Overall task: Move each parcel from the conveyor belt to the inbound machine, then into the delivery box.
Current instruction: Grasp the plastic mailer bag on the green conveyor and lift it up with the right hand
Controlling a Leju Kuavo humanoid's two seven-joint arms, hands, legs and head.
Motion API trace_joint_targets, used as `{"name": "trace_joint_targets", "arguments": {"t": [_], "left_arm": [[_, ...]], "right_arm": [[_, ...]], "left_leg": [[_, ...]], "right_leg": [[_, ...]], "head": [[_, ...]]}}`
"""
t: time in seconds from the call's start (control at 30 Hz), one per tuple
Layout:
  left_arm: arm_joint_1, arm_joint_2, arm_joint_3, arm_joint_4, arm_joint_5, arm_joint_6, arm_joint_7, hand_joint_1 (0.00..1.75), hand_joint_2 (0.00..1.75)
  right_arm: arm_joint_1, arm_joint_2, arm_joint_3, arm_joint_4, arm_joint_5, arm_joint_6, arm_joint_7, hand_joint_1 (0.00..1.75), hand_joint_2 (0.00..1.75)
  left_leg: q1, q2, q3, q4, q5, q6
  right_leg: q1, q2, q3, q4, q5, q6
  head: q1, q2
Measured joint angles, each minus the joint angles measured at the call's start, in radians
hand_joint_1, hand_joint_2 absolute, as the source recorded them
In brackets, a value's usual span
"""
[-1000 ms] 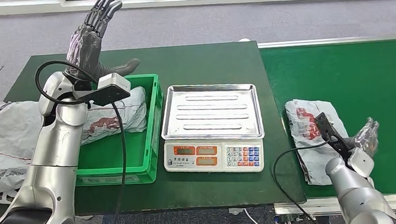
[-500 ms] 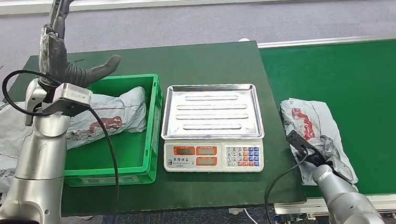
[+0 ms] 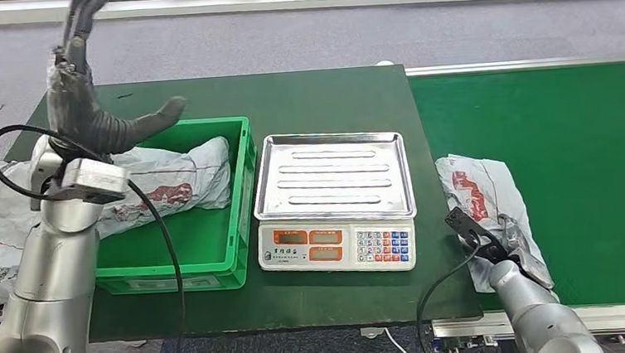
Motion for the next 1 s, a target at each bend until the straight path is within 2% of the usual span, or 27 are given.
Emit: {"name": "trace_joint_targets", "arguments": {"t": [0.03,0.17,0.3,0.47,1.0], "left_arm": [[0.017,0.008,-0.006,-0.037,0.051,0.009,0.000,0.00,1.75],[0.104,0.037,-0.028,-0.202,0.148,0.052,-0.002,0.00,1.75],[0.176,0.061,-0.043,-0.342,0.158,0.082,-0.002,0.00,1.75],[0.216,0.076,-0.058,-0.431,0.154,0.086,-0.002,0.00,1.75],[0.241,0.091,-0.100,-0.493,0.140,0.109,-0.001,0.00,1.75]], "right_arm": [[0.000,0.001,-0.003,0.000,0.000,0.005,-0.001,0.03,1.75],[-0.004,0.002,-0.015,0.000,0.008,0.025,0.016,1.75,1.75],[-0.013,0.001,-0.021,0.000,0.014,0.031,0.054,1.75,1.75],[-0.018,0.001,-0.046,0.000,0.001,0.006,0.070,1.75,1.75],[-0.018,0.001,-0.075,0.000,-0.004,-0.007,0.079,1.75,1.75]], "left_leg": [[0.000,0.001,0.000,0.000,0.000,0.000],[0.000,0.001,0.000,0.000,-0.001,0.000],[0.000,0.000,0.000,0.000,-0.001,0.000],[0.000,0.001,0.001,0.000,-0.001,0.000],[0.000,0.000,0.001,0.000,-0.001,0.000]], "right_leg": [[0.000,0.001,0.000,0.000,0.000,0.000],[0.000,0.000,0.000,-0.001,-0.001,0.000],[0.000,-0.001,0.000,-0.001,-0.002,0.000],[0.000,-0.001,0.001,-0.001,-0.001,0.000],[0.000,-0.001,0.001,-0.001,-0.001,0.000]], "head": [[0.000,0.000],[0.000,0.000],[0.000,0.000],[0.000,0.000],[0.000,0.000]]}}
